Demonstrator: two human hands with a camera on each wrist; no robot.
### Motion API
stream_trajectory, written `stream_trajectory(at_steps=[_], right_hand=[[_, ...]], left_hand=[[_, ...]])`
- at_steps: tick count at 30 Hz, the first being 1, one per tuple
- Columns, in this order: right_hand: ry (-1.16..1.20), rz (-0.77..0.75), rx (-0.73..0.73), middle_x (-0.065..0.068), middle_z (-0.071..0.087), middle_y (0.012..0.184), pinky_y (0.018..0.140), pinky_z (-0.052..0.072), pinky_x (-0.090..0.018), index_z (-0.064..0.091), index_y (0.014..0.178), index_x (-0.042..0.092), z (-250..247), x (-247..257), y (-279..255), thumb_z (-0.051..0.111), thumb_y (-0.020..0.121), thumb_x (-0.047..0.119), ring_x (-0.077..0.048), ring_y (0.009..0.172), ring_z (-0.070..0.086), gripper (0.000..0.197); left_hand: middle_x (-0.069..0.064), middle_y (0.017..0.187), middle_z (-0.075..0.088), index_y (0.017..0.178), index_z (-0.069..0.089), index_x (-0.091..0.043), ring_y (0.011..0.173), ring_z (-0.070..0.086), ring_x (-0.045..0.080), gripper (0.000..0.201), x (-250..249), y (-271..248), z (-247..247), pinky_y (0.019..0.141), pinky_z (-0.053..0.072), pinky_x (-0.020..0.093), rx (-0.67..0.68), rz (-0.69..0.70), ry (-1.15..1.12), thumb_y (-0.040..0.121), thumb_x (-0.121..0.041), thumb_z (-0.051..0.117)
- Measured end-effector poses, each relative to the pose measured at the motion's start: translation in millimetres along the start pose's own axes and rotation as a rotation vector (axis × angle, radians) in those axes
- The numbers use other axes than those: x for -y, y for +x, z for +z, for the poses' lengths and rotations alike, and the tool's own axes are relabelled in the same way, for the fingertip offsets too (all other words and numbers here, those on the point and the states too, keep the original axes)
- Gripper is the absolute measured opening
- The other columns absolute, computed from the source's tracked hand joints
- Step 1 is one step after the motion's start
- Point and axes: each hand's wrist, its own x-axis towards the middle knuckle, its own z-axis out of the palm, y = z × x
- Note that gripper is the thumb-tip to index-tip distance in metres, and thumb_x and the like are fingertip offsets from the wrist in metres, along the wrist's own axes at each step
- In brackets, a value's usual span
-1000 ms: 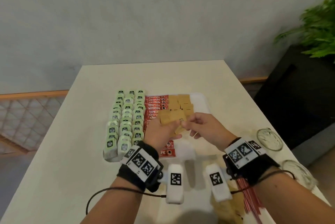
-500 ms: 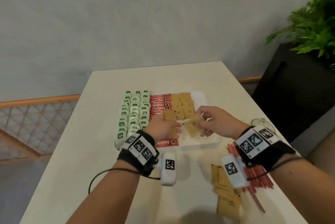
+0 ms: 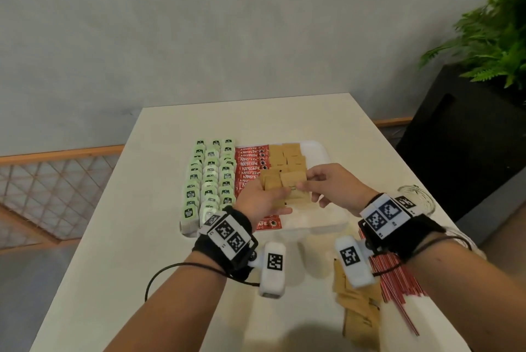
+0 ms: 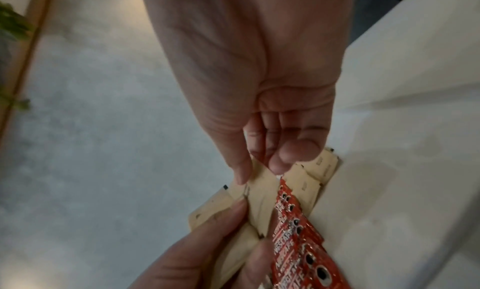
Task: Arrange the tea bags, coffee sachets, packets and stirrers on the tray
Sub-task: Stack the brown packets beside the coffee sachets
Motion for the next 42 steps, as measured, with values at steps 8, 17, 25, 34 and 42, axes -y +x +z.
stream_trajectory(at_steps=[8,17,25,34,42], right_hand=[[-0.055,0.162,-0.054,-0.001,0.06,0.067,0.049,0.045,-0.024,0.064,0.078,0.008,9,-34,28,0.068,0.089,0.019,-0.012,0.057,0.055,0.016],[-0.159,0.25,-0.133,-0.004,0.065,0.071,0.049,0.05,-0.024,0.066,0.083,0.006,24,-45,69,0.068,0.09,0.023,-0.015,0.055,0.057,0.018],[-0.26,0.261,-0.181,-0.012,0.071,0.082,0.068,0.059,-0.038,0.066,0.077,0.008,32,-41,81,0.076,0.082,0.03,-0.02,0.06,0.058,0.025],[-0.121,0.151,-0.262,-0.003,0.063,0.073,0.06,0.048,-0.028,0.067,0.087,0.005,28,-32,57,0.064,0.09,0.038,-0.014,0.058,0.053,0.033],[0.147,-0.014,-0.081,-0.001,0.068,0.08,0.058,0.049,-0.02,0.069,0.09,0.012,32,1,6,0.068,0.089,0.027,-0.009,0.062,0.059,0.015]], left_hand=[[0.017,0.112,0.067,0.105,0.054,-0.011,0.104,0.067,0.03,0.018,10,19,-24,0.087,0.058,0.041,-0.111,-0.143,-0.176,0.097,0.003,0.046],[0.013,0.108,0.072,0.109,0.061,-0.01,0.101,0.07,0.026,0.017,9,34,-51,0.085,0.058,0.038,-0.184,-0.093,-0.24,0.099,-0.004,0.048],[0.012,0.105,0.072,0.107,0.062,-0.012,0.093,0.072,0.026,0.015,17,34,-63,0.068,0.061,0.027,-0.21,-0.083,-0.259,0.094,-0.006,0.06],[0.006,0.097,0.076,0.109,0.067,-0.012,0.083,0.074,0.021,0.023,16,24,-50,0.056,0.058,0.024,-0.164,-0.084,-0.243,0.086,-0.01,0.071],[0.0,0.096,0.076,0.107,0.066,-0.022,0.089,0.074,0.02,0.013,-2,11,-14,0.068,0.059,0.032,-0.087,-0.036,-0.134,0.098,-0.025,0.056]])
